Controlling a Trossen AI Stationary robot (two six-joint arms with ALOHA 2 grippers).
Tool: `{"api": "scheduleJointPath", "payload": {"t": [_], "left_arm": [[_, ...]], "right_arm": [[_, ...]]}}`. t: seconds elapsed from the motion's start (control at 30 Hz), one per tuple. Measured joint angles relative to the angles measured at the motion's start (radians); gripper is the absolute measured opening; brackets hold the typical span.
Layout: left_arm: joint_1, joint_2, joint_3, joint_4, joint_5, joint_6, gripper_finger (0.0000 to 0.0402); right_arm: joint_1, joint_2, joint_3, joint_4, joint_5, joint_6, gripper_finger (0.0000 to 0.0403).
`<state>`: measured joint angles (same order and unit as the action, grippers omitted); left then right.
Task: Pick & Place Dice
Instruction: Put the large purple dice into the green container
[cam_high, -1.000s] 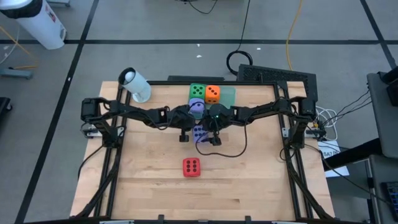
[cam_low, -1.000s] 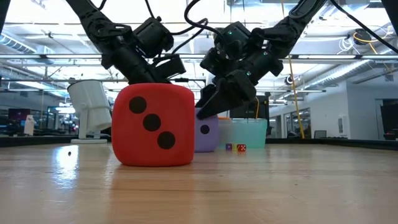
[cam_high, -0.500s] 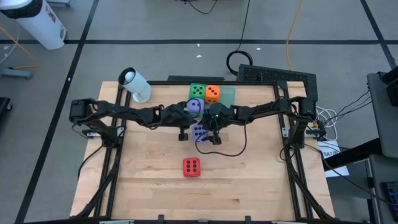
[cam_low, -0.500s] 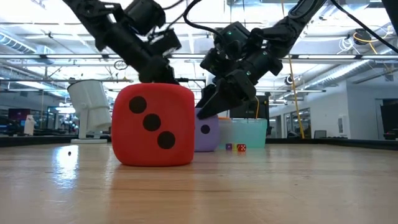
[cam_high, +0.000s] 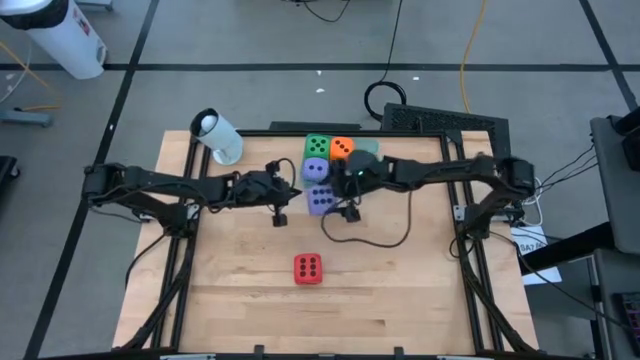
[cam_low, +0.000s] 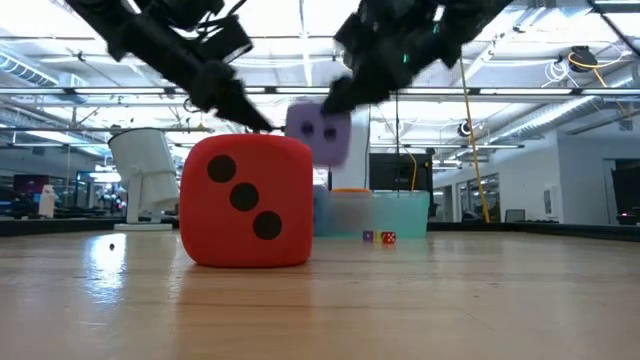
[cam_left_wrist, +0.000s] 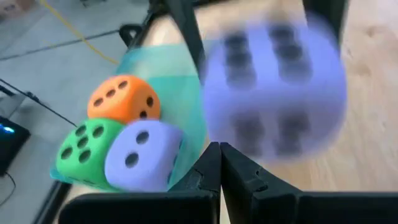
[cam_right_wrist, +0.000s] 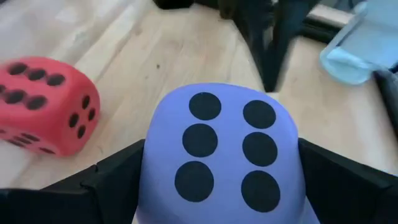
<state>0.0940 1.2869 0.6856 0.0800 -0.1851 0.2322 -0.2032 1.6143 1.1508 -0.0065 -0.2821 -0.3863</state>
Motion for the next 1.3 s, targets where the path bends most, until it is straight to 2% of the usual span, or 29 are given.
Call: {"api": "scheduleJointPath", "payload": {"t": [0.07,0.3,0.43,0.5,0.7,0.9,1.0,1.13,1.3], "left_arm": [[0.001,-0.032,-0.024,-0.016,0.000,-0.006,0.0007],[0.001,-0.072,-0.060,0.000,0.000,-0.009,0.0007],[0.001,-0.071,-0.061,-0.001,0.000,-0.008,0.0007],[0.001,-0.071,-0.061,0.001,0.000,-0.006,0.0007],[0.002,-0.071,-0.061,0.000,0.000,-0.006,0.0007],[0.002,-0.071,-0.061,0.000,0.000,-0.006,0.0007],[0.002,-0.071,-0.061,0.000,0.000,-0.006,0.0007],[0.002,-0.071,-0.061,0.002,0.001,-0.001,0.0007],[0.003,-0.068,-0.061,0.065,0.006,0.007,0.0007]], "right_arm": [[-0.010,-0.052,0.008,0.009,0.010,-0.011,0.0359],[-0.116,-0.249,0.004,-0.201,0.154,-0.070,0.0360],[-0.221,-0.293,-0.002,-0.282,0.150,-0.054,0.0360],[-0.267,-0.287,-0.012,-0.279,0.144,-0.050,0.0360],[-0.335,-0.231,-0.077,-0.236,-0.008,-0.011,0.0360],[-0.308,-0.137,-0.147,-0.041,-0.004,0.008,0.0361],[-0.298,-0.082,-0.156,0.010,-0.004,0.007,0.0361],[-0.300,-0.019,-0.156,0.053,0.052,0.003,0.0361],[-0.299,0.057,-0.155,0.116,0.044,0.005,0.0361]]}}
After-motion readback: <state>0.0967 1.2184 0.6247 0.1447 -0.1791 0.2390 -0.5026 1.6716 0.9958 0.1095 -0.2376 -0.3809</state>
